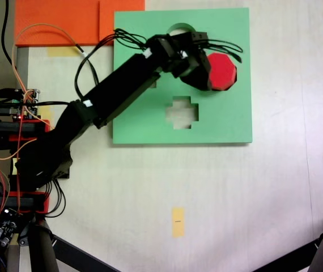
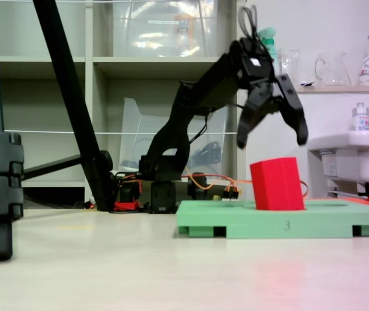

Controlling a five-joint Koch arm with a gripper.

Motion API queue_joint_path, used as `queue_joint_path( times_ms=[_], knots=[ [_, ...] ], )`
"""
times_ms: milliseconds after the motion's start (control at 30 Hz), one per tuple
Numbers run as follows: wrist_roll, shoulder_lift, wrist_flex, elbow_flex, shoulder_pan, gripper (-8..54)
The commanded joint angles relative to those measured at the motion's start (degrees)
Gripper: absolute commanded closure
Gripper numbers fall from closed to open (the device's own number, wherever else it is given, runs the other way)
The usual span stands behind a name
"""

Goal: Put the octagonal pillar block into the corresponding hole

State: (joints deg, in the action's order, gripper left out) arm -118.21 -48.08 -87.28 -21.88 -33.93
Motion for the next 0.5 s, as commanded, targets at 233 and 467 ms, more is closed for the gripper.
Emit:
queue_joint_path(
  times_ms=[233,467],
  knots=[
    [-0.62,4.66,4.04,2.37,-1.23,-6.4],
    [-0.62,7.21,8.53,2.37,-0.09,-6.4]
  ],
)
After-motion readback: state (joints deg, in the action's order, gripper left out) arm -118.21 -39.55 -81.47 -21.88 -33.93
